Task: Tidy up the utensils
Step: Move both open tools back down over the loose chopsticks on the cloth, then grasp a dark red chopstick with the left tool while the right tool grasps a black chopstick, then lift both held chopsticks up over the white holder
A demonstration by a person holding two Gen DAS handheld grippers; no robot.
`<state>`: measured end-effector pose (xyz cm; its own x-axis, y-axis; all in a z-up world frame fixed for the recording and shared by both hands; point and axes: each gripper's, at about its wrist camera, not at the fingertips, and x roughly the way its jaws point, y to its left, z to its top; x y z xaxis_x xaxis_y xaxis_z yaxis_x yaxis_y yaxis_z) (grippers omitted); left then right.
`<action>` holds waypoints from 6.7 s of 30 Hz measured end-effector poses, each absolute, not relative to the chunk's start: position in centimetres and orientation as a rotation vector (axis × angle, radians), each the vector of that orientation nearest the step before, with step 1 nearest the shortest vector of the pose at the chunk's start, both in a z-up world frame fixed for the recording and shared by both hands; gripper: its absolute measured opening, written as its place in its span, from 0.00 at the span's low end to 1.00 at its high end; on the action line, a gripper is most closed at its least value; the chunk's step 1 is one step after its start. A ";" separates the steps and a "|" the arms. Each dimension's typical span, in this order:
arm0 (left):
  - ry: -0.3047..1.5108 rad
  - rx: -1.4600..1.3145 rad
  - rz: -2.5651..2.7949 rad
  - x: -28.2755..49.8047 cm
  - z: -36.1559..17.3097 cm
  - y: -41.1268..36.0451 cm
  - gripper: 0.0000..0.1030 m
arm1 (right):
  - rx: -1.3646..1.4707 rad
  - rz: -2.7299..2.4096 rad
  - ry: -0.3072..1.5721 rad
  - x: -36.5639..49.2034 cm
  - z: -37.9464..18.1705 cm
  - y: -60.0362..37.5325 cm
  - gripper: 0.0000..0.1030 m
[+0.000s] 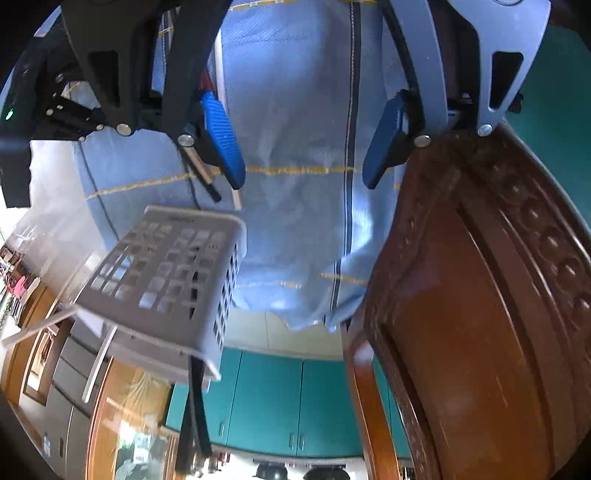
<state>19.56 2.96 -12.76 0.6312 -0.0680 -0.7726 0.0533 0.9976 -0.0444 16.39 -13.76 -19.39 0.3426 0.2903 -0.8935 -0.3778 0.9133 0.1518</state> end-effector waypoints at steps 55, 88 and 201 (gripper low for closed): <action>1.095 -0.028 -0.215 21.5 -19.5 -0.1 0.21 | 0.007 0.340 1.071 16.3 -19.1 -17.8 0.34; 1.093 0.027 -0.141 21.4 -20.3 0.8 0.35 | 0.048 0.364 1.137 16.7 -18.7 -17.8 0.12; 0.375 -0.152 -0.297 19.8 9.4 0.5 0.07 | 0.366 0.420 0.352 21.4 5.6 -22.3 0.06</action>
